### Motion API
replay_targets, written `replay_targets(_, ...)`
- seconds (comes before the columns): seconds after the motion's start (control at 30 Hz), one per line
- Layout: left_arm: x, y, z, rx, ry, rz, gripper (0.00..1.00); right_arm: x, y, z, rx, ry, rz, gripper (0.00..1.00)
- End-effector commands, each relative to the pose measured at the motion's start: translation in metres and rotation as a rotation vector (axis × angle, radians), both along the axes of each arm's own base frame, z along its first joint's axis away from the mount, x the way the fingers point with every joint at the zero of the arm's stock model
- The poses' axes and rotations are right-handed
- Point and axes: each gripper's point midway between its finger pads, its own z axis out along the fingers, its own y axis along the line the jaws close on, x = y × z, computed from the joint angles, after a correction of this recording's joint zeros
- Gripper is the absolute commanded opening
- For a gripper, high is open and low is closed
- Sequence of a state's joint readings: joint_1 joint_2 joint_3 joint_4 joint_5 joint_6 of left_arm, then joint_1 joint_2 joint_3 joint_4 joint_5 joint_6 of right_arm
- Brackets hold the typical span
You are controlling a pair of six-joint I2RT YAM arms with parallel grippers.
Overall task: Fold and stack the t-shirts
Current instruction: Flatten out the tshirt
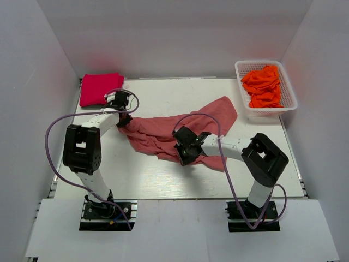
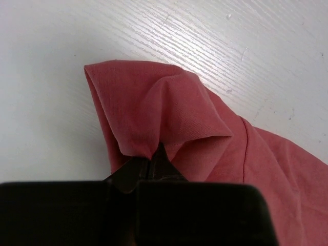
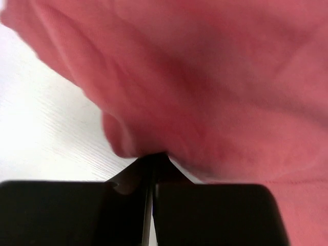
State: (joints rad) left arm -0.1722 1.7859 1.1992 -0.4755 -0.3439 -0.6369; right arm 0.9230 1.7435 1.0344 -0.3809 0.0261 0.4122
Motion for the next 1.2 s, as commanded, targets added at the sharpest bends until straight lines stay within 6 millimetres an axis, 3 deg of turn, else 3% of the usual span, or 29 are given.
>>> replay_targets(0.0,0.002,0.007,0.034,0.015,-0.080,0.028,0.00,-0.001,-0.031,0.002,-0.117,-0.024,-0.050,0.00)
replay_targets(0.17,0.005,0.005,0.065,0.000,-0.149,0.016,0.00,0.027,-0.031,0.083,0.015,-0.249,-0.079,0.00)
replay_targets(0.2,0.007,0.005,0.083,-0.008,-0.192,0.017,0.00,0.038,-0.037,0.112,0.051,-0.344,-0.119,0.00)
replay_targets(0.23,0.006,0.005,0.092,-0.012,-0.214,0.017,0.00,0.048,-0.045,0.123,0.031,-0.412,-0.142,0.00)
replay_targets(0.27,0.002,0.006,0.108,-0.018,-0.248,0.018,0.00,0.063,-0.057,0.150,0.036,-0.505,-0.212,0.00)
replay_targets(0.4,-0.001,0.007,0.152,-0.033,-0.368,0.012,0.00,0.099,-0.099,0.195,-0.061,-0.693,-0.394,0.00)
replay_targets(0.43,-0.003,0.007,0.161,-0.037,-0.392,0.012,0.00,0.110,-0.123,0.211,-0.133,-0.781,-0.494,0.00)
replay_targets(0.47,-0.005,0.007,0.187,-0.049,-0.461,0.013,0.00,0.117,-0.132,0.228,-0.130,-0.828,-0.545,0.00)
replay_targets(0.5,-0.009,0.010,0.195,-0.040,-0.482,0.014,0.00,0.126,-0.141,0.243,-0.129,-0.878,-0.581,0.00)
replay_targets(0.53,-0.009,0.010,0.210,-0.048,-0.524,0.015,0.00,0.129,-0.162,0.264,-0.149,-0.945,-0.665,0.00)
replay_targets(0.57,-0.011,0.008,0.221,-0.060,-0.550,0.008,0.00,0.134,-0.167,0.278,-0.165,-0.996,-0.657,0.00)
replay_targets(0.6,-0.015,0.009,0.247,-0.063,-0.614,0.002,0.00,0.141,-0.180,0.296,-0.157,-1.044,-0.731,0.00)
replay_targets(0.63,-0.017,0.010,0.258,-0.068,-0.641,0.003,0.00,0.141,-0.187,0.322,-0.108,-1.100,-0.788,0.00)
replay_targets(0.67,-0.020,0.008,0.271,-0.072,-0.668,-0.013,0.00,0.140,-0.197,0.335,-0.173,-1.141,-0.762,0.00)
replay_targets(0.7,-0.024,0.009,0.298,-0.083,-0.736,-0.011,0.00,0.144,-0.198,0.368,-0.082,-1.212,-0.826,0.00)
replay_targets(0.9,-0.056,0.018,0.394,-0.072,-0.973,-0.023,0.00,0.116,-0.235,0.484,-0.028,-1.460,-0.788,0.00)
replay_targets(0.93,-0.061,0.019,0.406,-0.060,-0.997,-0.030,0.00,0.112,-0.236,0.499,-0.001,-1.489,-0.771,0.00)
replay_targets(0.97,-0.073,0.022,0.429,-0.060,-1.053,-0.031,0.00,0.105,-0.238,0.516,0.029,-1.518,-0.763,0.00)
replay_targets(1.03,-0.085,0.023,0.451,-0.055,-1.104,-0.044,0.00,0.097,-0.246,0.539,-0.001,-1.568,-0.735,0.00)
replay_targets(1.1,-0.108,0.023,0.487,-0.052,-1.190,-0.067,0.00,0.087,-0.251,0.558,-0.008,-1.611,-0.708,0.00)
replay_targets(1.13,-0.114,0.022,0.491,-0.059,-1.203,-0.080,0.00,0.086,-0.251,0.559,-0.016,-1.617,-0.695,0.00)
replay_targets(1.17,-0.124,0.022,0.506,-0.054,-1.240,-0.096,0.00,0.077,-0.259,0.574,0.003,-1.637,-0.705,0.00)
